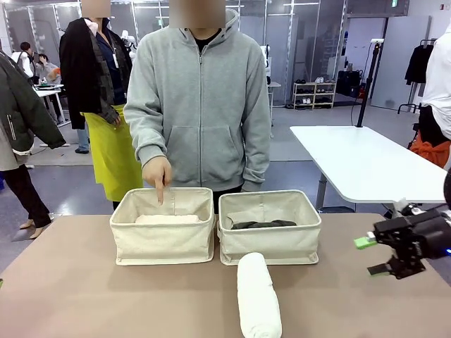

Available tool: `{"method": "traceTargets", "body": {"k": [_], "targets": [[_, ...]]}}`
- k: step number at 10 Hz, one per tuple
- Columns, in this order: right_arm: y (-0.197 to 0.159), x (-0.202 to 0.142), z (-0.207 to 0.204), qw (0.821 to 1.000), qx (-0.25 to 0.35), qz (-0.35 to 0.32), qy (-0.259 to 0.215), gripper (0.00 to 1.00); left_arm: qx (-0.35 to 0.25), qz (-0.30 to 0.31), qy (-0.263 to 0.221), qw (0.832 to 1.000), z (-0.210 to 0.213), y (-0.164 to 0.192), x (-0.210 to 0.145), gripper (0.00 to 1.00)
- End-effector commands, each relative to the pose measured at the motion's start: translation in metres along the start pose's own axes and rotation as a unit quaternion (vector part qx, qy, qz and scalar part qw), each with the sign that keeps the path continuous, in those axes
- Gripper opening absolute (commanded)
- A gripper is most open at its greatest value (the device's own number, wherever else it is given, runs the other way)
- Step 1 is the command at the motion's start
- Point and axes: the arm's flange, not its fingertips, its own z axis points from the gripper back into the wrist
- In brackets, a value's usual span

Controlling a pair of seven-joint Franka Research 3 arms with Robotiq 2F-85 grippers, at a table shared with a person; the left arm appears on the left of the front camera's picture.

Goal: Divide the towels into two baskets.
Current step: Pick up one hotel-folded towel from the bottom of the table and place it in the Fabric basket indicated by the person.

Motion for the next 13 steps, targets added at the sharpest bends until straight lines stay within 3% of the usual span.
{"method": "traceTargets", "body": {"k": [1, 6, 13], "targets": [[0.031, -0.021, -0.042, 0.999, -0.033, -0.003, 0.002, 1.00, 0.002, -0.004, -0.002, 1.000, 0.002, -0.005, -0.001, 1.00], [0.086, -0.030, -0.125, 0.994, -0.101, 0.040, 0.030, 1.00, 0.002, -0.004, -0.002, 1.000, 0.002, -0.005, -0.001, 1.00], [0.105, -0.024, -0.197, 0.969, -0.227, 0.071, 0.064, 1.00, 0.002, -0.004, -0.002, 1.000, 0.002, -0.005, -0.001, 1.00]]}}
